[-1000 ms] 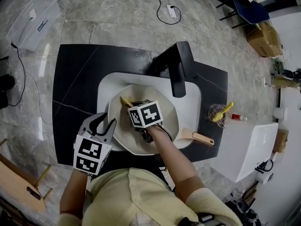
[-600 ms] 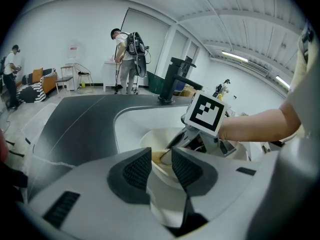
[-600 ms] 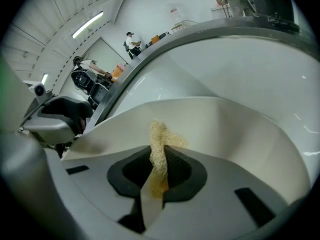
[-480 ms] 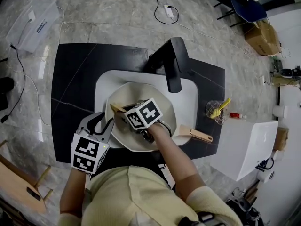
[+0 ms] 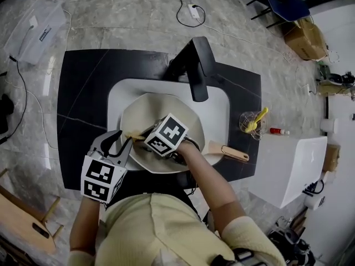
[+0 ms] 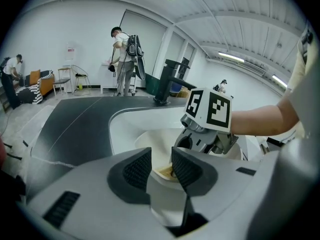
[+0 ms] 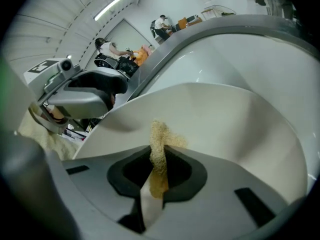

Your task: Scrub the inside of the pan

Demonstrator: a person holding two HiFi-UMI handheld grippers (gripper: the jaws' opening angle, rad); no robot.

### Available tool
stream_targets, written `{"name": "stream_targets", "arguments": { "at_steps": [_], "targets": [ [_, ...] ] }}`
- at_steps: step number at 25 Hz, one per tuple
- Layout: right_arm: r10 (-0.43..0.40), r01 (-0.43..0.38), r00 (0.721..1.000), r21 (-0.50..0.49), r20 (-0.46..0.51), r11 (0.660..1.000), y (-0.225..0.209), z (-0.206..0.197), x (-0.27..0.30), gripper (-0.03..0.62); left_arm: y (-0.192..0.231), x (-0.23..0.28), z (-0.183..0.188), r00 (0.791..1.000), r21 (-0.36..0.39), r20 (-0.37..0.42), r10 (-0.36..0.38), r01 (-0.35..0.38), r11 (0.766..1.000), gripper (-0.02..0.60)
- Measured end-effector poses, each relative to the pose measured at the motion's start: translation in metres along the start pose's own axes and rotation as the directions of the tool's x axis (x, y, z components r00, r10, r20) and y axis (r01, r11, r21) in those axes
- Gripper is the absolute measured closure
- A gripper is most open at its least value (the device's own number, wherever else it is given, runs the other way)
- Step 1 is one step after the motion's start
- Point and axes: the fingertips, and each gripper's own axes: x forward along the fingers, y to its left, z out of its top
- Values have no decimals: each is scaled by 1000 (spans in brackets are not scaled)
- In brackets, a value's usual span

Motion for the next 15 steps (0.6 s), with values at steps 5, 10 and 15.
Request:
{"name": "stream_targets", "arguments": {
  "at_steps": [5,10,15],
  "targets": [
    [39,-42,998,-55,-50,998,14,-11,-3,531,-5,0,-1,1000,18,-2,-13,13,1000,471],
    [77,-88,992,-103,-105,991,28,-24,-9,531,-9,-2,-1,1000,35,-5,-26,26,999,471],
    [128,-149,979,-129,-160,980,40,-41,-17,531,-15,-2,-3,999,53,-16,-49,49,997,471]
  ]
}}
